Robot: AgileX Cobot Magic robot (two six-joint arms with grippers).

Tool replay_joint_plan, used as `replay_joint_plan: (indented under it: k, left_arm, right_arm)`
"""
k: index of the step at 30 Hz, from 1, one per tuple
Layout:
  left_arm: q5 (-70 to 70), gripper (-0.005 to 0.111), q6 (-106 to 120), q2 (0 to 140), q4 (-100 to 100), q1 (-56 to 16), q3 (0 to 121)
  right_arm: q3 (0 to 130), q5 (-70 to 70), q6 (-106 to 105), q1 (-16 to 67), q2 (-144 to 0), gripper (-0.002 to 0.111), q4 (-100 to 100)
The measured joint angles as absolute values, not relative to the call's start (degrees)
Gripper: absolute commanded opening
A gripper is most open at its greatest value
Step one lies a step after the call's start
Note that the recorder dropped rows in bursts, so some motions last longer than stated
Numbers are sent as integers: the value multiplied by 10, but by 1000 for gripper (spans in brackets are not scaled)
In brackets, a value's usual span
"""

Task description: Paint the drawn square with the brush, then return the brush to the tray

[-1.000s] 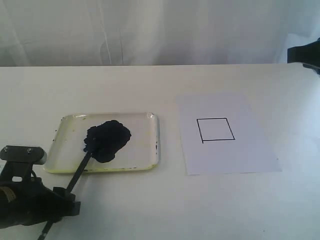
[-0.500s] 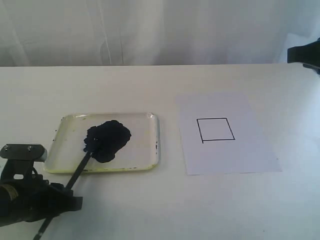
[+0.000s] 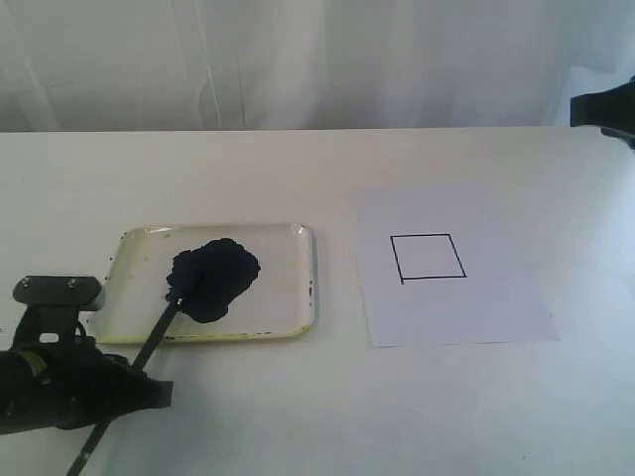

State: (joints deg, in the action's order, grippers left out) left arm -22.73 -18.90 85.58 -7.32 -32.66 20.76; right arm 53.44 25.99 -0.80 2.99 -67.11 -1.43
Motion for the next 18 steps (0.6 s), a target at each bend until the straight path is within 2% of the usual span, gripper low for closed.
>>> replay_joint_plan:
  k: [9, 13, 18]
  left_arm:
    - [-4, 0, -120, 790, -73, -327, 318]
    - [145, 0, -92, 770, -57, -313, 401]
    - [259, 0, -61, 769, -29, -291, 492]
  right_arm:
    - [534, 296, -8, 30, -736, 26, -14]
    - [546, 323, -9, 30, -784, 17, -14]
    - [561, 327, -9, 30, -821, 5, -17]
